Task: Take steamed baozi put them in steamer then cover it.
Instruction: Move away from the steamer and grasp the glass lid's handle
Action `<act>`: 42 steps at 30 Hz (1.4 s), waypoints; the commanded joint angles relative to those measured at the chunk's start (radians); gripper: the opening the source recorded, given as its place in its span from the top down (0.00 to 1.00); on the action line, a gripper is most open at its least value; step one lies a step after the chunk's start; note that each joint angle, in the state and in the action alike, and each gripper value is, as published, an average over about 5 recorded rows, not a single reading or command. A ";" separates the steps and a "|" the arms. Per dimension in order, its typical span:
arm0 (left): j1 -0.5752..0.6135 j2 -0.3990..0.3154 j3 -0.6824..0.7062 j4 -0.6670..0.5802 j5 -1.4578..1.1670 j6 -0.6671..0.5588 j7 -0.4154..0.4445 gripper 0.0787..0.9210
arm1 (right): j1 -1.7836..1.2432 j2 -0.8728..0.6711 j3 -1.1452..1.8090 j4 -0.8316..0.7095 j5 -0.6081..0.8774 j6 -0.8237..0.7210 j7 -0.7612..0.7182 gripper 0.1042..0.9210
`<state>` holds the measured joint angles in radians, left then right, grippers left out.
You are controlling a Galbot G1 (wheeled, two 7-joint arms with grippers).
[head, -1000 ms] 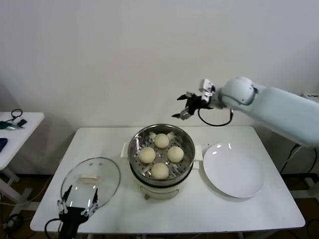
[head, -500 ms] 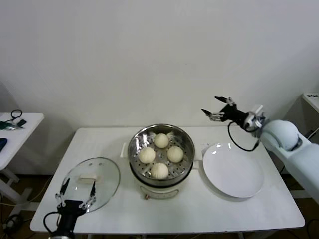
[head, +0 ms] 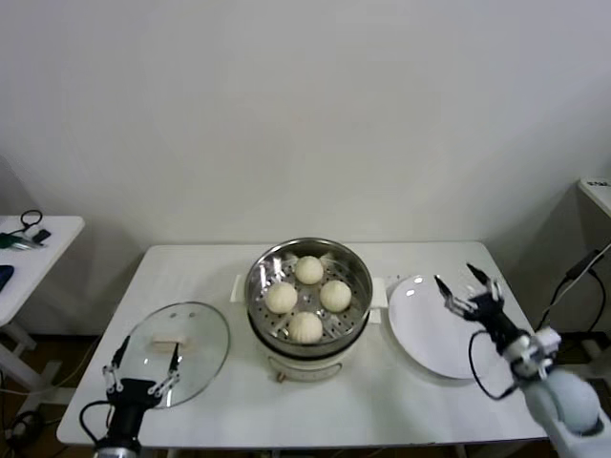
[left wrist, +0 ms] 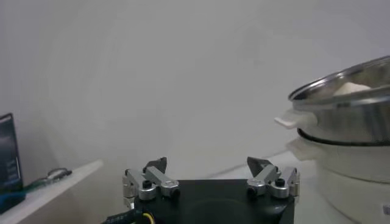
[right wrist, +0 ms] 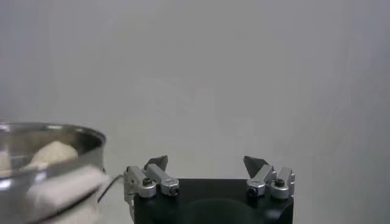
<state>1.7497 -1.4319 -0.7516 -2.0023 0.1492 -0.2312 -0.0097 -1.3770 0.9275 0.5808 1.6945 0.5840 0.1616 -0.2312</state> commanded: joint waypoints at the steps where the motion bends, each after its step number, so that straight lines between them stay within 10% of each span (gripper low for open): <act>1: -0.014 -0.010 0.002 0.011 -0.003 -0.024 0.020 0.12 | -0.227 0.246 0.128 -0.003 -0.044 0.193 0.015 0.12; 15: -0.033 0.127 -0.004 0.190 1.008 -0.024 -0.540 0.12 | -0.217 0.313 0.081 -0.016 -0.093 0.226 0.026 0.12; 42: -0.362 0.125 0.078 0.619 1.243 0.135 -0.517 0.12 | -0.251 0.373 0.096 -0.008 -0.132 0.257 0.033 0.12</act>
<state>1.4133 -1.3095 -0.6679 -1.4261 1.3459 -0.1052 -0.5094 -1.6206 1.2867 0.6726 1.6831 0.4592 0.4088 -0.1991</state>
